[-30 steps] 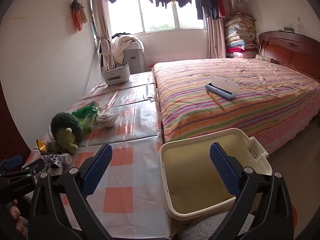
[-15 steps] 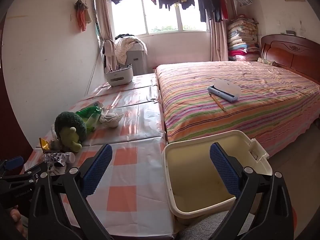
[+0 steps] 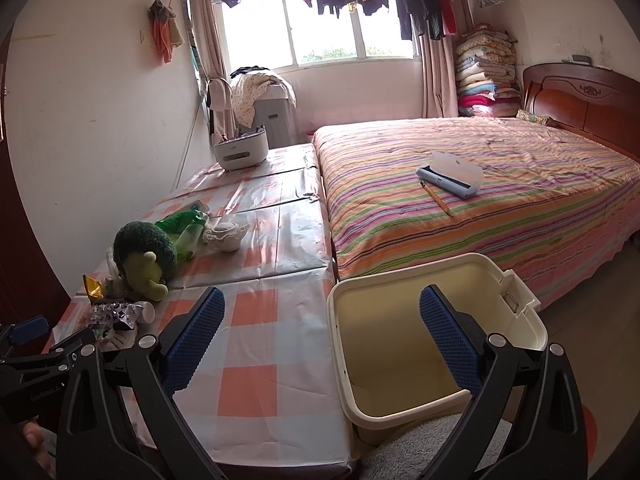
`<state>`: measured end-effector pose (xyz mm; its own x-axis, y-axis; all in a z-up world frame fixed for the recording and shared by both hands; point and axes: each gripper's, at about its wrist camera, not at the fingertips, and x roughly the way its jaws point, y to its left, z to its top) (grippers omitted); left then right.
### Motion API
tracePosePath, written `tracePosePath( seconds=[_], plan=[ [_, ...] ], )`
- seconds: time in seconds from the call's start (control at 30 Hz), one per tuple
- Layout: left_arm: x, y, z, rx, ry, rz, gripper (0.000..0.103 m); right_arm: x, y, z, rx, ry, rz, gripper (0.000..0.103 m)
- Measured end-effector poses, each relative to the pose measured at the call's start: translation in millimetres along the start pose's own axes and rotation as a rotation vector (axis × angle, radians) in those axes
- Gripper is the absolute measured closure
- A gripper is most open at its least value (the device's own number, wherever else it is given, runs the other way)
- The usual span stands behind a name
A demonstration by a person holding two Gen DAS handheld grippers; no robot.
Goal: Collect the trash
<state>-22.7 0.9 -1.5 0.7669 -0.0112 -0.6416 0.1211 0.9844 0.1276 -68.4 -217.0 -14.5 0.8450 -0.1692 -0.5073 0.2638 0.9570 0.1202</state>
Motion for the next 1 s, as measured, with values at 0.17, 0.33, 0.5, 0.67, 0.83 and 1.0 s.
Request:
tracePosePath(
  seconds=[0.17,0.33,0.5,0.67,0.83,1.0],
  plan=[
    [0.5,1.9,-0.3,0.000,0.005,0.001,0.015,-0.4,-0.4,-0.4,0.002,0.001,0.002,0.006],
    [2.2,3.8,-1.6,-0.003,0.008,0.003,0.015,-1.2,-0.8,-1.4,0.003,0.005,0.004,0.006],
    [4.4,8.8,-3.3,-0.015,0.016,0.008,0.015,0.0,1.0,-2.4,-0.001,0.014,0.008,0.006],
    [7.1,15.3,-5.4,-0.030,0.025,0.015,0.015,3.6,5.1,-2.8,-0.003,0.024,0.014,0.006],
    [8.4,19.0,-7.2,-0.035,0.030,0.017,0.015,6.6,7.3,-4.4,-0.003,0.032,0.019,0.006],
    [9.7,20.7,-8.3,-0.037,0.034,0.014,0.015,7.6,8.3,-5.1,-0.003,0.033,0.019,0.006]
  ],
)
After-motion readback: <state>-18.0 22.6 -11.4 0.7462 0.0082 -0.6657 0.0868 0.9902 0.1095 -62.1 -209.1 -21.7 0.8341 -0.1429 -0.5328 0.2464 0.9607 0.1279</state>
